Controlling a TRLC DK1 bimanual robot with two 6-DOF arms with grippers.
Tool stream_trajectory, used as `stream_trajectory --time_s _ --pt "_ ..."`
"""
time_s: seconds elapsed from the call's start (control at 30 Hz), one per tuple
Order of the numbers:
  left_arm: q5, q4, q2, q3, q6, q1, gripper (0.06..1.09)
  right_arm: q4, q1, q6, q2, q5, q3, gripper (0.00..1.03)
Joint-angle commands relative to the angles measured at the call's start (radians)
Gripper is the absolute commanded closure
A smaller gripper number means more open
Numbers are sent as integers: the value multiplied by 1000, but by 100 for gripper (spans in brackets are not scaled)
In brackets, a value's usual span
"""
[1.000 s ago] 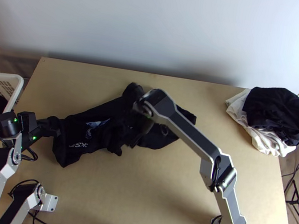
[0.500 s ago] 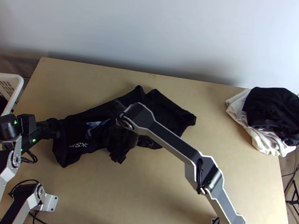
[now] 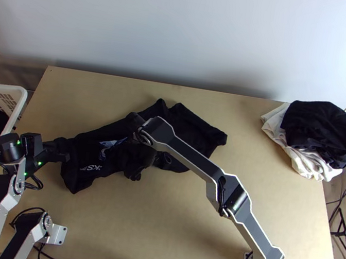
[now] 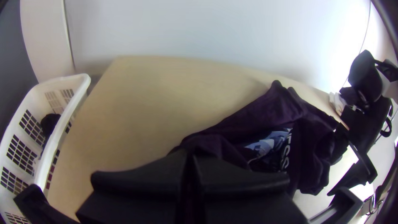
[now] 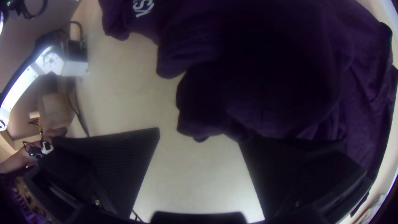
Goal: Fold the t-shirt
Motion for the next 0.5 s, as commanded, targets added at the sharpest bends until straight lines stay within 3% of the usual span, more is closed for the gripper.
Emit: stream_trajectory --time_s 0.0,0.23,0.37,0.47 --pt "-8 1 7 1 19 0 105 61 0 18 34 -3 21 18" --pt "-19 1 17 9 26 -12 105 120 -5 25 60 -1 20 60" --pt "-20 1 19 16 29 -14 105 131 -5 27 52 30 20 99" --pt "-23 4 19 36 34 -14 105 131 -22 28 17 43 6 100"
